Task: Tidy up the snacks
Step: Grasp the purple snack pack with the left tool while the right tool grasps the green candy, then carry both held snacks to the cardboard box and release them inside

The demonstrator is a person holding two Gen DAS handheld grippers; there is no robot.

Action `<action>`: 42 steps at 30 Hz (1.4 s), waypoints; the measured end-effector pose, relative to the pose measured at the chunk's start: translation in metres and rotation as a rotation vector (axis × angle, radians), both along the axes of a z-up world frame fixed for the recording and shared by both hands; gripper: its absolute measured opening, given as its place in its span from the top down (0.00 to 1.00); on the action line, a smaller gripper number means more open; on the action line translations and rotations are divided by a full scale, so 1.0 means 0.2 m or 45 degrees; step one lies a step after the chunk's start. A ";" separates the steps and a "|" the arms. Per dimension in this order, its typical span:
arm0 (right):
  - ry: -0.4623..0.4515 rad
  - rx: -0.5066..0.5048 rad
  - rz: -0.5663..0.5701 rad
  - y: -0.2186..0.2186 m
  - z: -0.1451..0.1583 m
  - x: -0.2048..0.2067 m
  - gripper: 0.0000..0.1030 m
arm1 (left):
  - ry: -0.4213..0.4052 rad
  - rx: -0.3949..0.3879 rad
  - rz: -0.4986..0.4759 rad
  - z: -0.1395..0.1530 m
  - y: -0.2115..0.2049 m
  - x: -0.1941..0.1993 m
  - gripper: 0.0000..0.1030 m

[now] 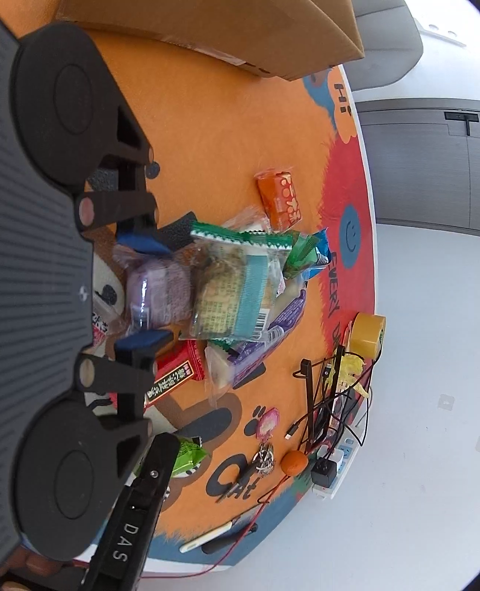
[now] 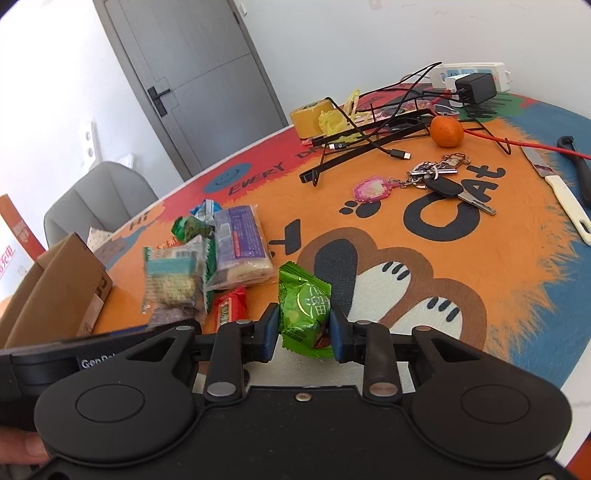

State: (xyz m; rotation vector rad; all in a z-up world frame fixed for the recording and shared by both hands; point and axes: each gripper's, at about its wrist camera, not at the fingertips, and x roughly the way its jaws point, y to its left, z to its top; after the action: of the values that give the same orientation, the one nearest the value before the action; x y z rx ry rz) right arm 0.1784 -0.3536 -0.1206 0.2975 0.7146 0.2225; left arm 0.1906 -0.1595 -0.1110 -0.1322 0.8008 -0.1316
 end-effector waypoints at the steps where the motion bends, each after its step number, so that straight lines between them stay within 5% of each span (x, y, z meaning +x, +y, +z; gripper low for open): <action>1: -0.003 0.010 -0.005 0.00 0.00 -0.01 0.72 | 0.000 0.003 0.002 0.01 0.00 -0.01 0.63; 18: -0.071 0.067 0.038 0.06 0.10 -0.09 0.72 | -0.090 -0.031 0.042 0.15 0.08 -0.15 0.66; 42: -0.209 0.047 0.235 0.48 0.35 -0.13 0.72 | -0.300 -0.106 0.215 0.44 0.49 -0.39 0.66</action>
State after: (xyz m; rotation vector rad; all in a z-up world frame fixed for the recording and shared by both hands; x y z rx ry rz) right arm 0.1531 -0.2584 -0.0503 0.2453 0.5757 0.4314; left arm 0.1118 -0.0610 -0.0229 -0.2573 0.5465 -0.0201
